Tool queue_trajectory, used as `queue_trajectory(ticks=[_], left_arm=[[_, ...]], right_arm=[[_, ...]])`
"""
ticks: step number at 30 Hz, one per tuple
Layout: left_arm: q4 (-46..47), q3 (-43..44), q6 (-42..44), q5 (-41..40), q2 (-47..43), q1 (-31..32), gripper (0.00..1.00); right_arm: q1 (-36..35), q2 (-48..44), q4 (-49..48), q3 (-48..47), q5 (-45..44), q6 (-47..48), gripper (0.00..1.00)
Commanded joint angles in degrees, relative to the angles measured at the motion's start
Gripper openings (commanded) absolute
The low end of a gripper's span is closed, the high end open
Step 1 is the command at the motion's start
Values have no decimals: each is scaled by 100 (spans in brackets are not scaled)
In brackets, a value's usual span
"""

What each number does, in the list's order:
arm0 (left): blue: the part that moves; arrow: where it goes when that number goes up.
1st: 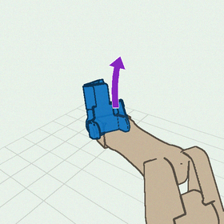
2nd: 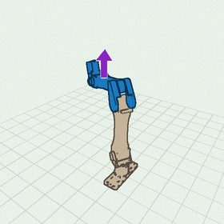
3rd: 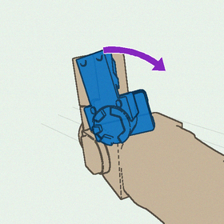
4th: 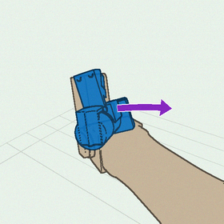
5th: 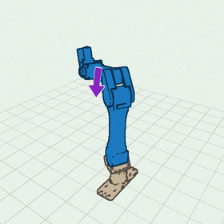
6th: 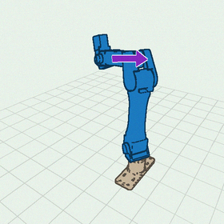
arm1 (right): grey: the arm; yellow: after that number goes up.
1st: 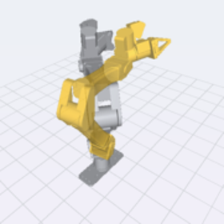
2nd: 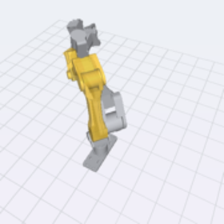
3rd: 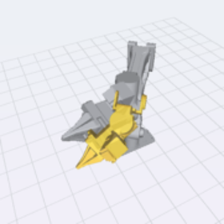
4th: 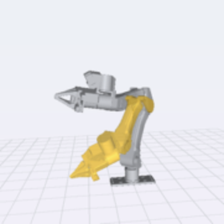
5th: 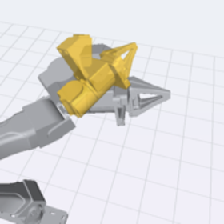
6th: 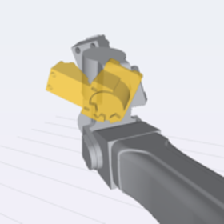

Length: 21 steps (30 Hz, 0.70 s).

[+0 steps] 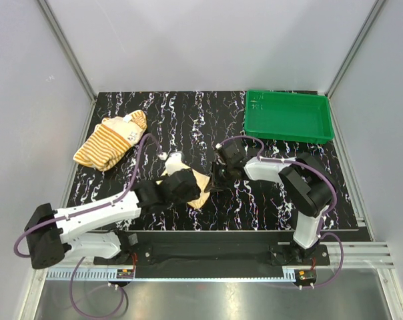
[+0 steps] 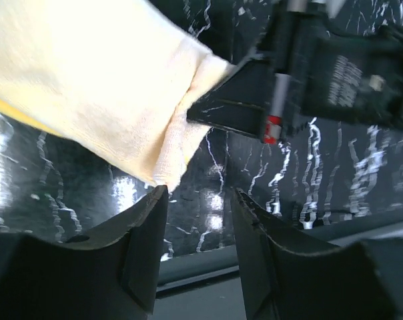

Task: Roll the towels
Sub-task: Roll the towel

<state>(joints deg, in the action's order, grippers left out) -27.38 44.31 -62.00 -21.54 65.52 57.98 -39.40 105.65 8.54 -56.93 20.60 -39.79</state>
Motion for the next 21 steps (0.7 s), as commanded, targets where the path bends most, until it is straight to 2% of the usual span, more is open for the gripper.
queue_trajectory(ticks=[1,8,11,15,21], left_arm=[[-1103,560,969,-1712,356,573,47],[-480,1245,2252,-2582,1663,1978,47],[-155,1492,2744,-2724,2184,2296,45],[398,1580,3228,-2487,2474,2403,44],[1076,1220,3510,-2048,2492,2403,44]], right_arm=[[-33,-61,930,-90,-478,305,0],[-33,-220,1589,-284,-522,604,0],[-33,-308,1695,-275,-539,648,0],[-33,-343,1774,-223,-548,683,0],[-33,-396,1836,-170,-487,753,0]])
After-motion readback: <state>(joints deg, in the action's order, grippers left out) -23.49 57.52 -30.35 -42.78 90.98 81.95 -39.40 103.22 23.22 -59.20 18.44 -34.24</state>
